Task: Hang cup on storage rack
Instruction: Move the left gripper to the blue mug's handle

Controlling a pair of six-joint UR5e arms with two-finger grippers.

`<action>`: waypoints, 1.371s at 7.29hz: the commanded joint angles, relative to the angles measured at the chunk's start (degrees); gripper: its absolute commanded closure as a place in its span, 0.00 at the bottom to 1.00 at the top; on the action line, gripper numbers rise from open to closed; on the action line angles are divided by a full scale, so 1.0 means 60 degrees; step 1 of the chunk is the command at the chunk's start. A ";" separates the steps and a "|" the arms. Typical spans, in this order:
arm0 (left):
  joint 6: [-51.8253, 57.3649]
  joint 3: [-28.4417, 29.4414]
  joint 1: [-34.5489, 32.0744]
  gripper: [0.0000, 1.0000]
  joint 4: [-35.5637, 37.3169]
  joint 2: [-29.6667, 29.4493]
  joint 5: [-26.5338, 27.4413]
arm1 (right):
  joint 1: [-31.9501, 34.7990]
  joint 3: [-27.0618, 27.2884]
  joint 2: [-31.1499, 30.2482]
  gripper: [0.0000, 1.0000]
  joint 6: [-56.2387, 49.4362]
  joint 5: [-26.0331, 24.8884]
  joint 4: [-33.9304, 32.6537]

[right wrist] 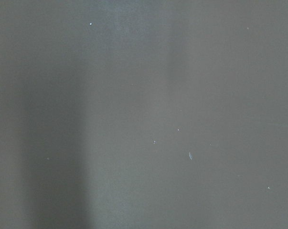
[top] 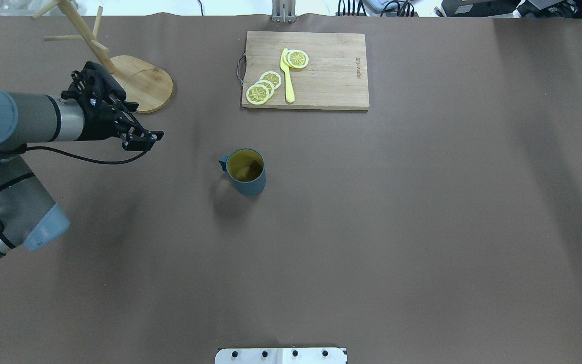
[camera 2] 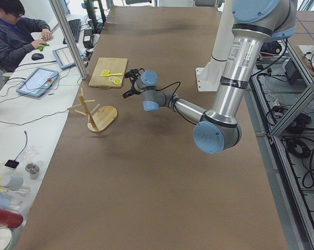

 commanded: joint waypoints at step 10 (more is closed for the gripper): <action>-0.2882 0.1157 0.3277 0.04 -0.2560 -0.0275 0.4550 | 0.0138 0.0055 -0.0088 0.00 0.0017 0.0326 0.0023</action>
